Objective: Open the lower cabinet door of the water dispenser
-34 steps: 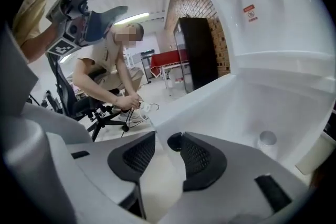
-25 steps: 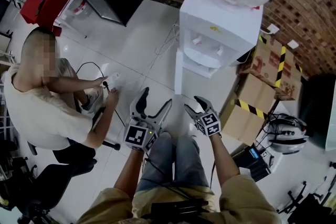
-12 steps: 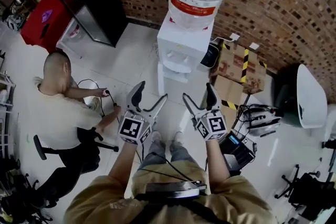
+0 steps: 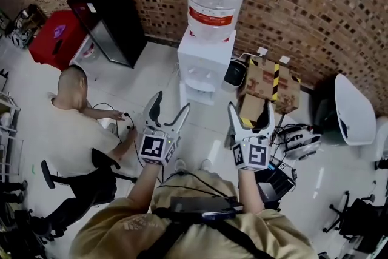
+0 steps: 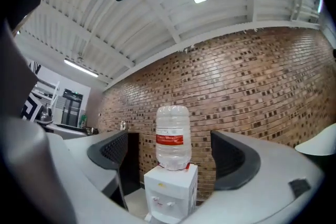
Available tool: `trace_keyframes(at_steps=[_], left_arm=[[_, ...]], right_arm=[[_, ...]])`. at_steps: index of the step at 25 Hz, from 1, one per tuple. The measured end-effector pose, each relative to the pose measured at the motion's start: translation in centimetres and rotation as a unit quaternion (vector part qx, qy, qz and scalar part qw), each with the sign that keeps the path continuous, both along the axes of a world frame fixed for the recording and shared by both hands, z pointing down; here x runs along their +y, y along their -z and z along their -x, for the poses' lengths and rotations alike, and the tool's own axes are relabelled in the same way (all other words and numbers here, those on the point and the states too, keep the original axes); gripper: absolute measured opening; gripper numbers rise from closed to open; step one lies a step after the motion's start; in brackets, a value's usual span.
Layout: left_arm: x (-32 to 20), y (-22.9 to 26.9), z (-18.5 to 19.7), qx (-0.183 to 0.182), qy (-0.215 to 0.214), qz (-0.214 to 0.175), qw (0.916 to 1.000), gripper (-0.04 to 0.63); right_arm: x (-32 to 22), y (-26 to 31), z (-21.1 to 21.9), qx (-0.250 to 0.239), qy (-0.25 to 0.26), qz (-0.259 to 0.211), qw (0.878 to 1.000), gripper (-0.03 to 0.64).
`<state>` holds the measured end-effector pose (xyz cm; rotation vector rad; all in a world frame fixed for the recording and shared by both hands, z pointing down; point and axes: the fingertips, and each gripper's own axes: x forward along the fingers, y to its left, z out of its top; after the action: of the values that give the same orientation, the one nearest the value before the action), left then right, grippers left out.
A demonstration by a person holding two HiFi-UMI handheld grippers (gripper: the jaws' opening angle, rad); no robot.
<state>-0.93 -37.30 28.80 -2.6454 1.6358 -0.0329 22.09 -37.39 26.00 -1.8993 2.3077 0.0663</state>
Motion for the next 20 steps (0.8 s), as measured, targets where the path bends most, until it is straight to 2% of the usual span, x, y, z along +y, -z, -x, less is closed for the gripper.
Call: trace_keyframes(at_steps=[5,10,20], left_arm=[[0.0,0.3,0.5,-0.005,0.016,0.013,0.9998,0.35],[0.1,0.6,0.6,-0.001,0.017,0.014,0.9998,0.35],[0.5,0.6,1.2,-0.004,0.019,0.017,0.9997,0.35]], right_arm=[[1.0,-0.2,-0.3,0.008,-0.014,0.008,1.0,0.5],[1.0,-0.3,0.3,0.024,-0.007,0.015,1.0,0.499],[0.6,-0.4,2.1,0.026,0.016,0.015,0.999,0.495]])
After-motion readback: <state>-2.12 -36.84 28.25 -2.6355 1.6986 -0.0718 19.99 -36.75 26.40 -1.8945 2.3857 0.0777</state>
